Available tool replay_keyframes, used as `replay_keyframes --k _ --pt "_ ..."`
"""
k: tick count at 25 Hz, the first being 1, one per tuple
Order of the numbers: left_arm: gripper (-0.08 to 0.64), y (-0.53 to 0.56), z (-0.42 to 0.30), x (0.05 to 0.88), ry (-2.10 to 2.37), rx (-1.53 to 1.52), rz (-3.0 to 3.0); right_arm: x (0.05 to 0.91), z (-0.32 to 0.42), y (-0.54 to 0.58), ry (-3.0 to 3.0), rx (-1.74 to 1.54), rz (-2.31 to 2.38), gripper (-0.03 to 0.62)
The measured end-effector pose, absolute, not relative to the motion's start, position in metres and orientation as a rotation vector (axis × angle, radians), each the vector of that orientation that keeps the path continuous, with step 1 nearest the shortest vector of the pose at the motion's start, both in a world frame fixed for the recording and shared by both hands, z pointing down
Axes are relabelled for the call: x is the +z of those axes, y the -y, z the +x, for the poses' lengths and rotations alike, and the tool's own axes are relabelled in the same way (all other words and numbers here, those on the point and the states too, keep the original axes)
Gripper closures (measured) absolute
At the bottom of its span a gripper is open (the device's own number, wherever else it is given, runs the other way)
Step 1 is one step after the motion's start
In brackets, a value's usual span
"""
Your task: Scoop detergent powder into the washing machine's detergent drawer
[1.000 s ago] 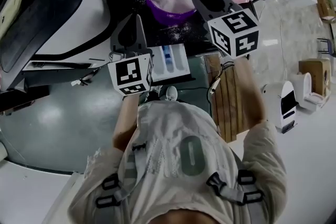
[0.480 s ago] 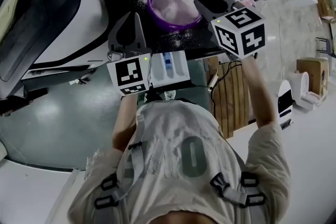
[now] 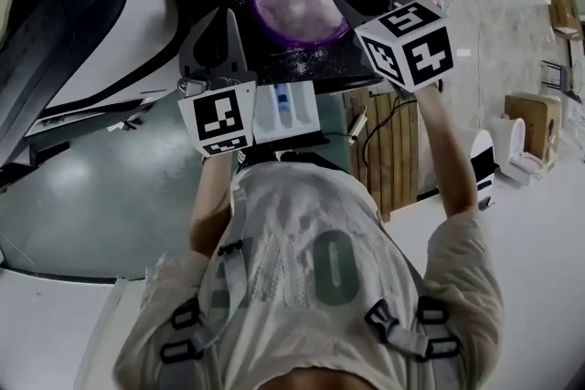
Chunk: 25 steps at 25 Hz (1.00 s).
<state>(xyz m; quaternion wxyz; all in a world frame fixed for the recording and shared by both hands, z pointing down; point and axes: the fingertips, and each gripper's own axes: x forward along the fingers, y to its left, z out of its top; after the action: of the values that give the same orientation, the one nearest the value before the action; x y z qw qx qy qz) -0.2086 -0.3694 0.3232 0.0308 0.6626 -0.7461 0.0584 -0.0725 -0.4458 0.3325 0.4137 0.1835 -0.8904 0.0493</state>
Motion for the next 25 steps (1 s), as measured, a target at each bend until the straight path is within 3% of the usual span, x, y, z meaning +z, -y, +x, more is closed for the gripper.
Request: replay_keyframes --k 25 --pt "0.54 0.365 -0.224 0.309 2.383 0.202 1.974 0.348 -0.087 0.415 2.175 0.365 0.263 0.583"
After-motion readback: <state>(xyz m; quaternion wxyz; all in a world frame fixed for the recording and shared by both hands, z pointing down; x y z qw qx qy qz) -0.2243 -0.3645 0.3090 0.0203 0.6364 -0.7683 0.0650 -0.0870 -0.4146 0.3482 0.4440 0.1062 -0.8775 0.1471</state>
